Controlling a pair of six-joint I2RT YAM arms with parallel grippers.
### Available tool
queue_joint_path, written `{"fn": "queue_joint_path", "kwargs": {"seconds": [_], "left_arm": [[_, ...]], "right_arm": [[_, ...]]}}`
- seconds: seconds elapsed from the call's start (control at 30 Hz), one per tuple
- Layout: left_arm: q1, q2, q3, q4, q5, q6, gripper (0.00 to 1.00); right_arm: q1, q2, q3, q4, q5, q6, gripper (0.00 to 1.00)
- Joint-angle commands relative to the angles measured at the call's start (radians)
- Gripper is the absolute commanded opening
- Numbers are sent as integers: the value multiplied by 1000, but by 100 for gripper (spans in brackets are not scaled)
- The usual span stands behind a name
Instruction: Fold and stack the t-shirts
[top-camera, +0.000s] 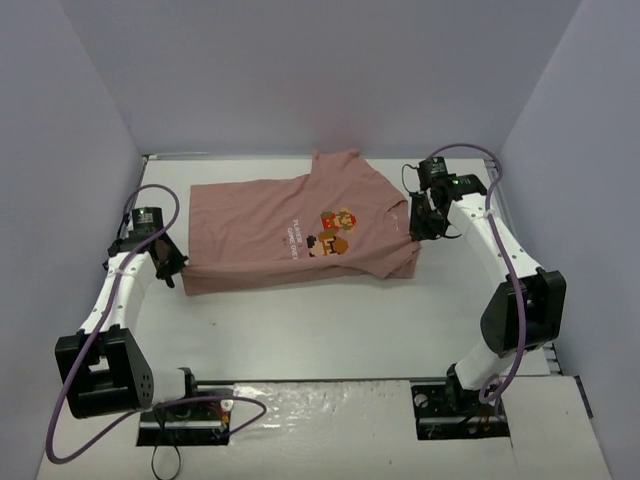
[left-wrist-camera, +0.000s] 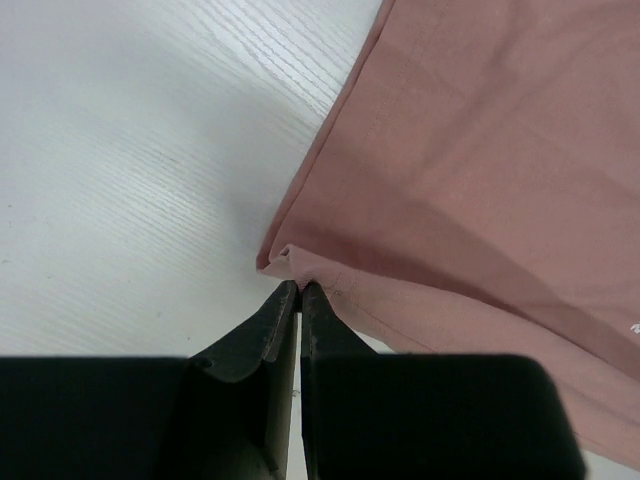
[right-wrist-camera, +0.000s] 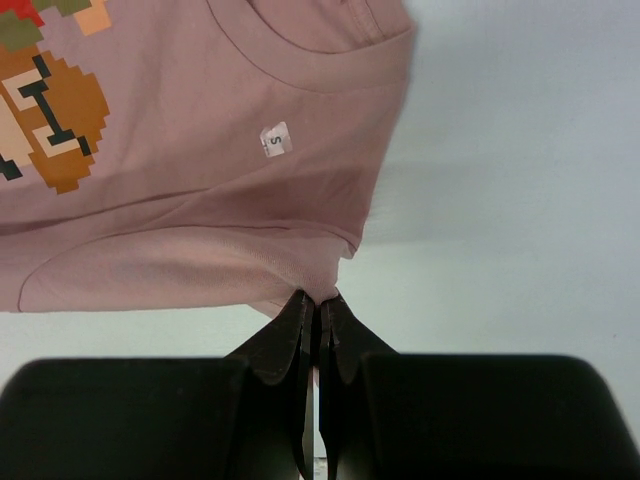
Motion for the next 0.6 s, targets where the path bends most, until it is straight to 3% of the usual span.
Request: {"fn": "queue_joint_path", "kwargs": {"seconds": [0.0,0.2,0.57], "left_arm": [[-17,8,41,46,-33,9,0],[-12,3,-6,66,-65,5,0],[-12,146,52,110,-90,-17,0]], "right_arm": [[-4,28,69,-3,23,-29,0],[-4,70,110,-4,56,-41,0],[-4,169,187,-2,59,-55,0]]}}
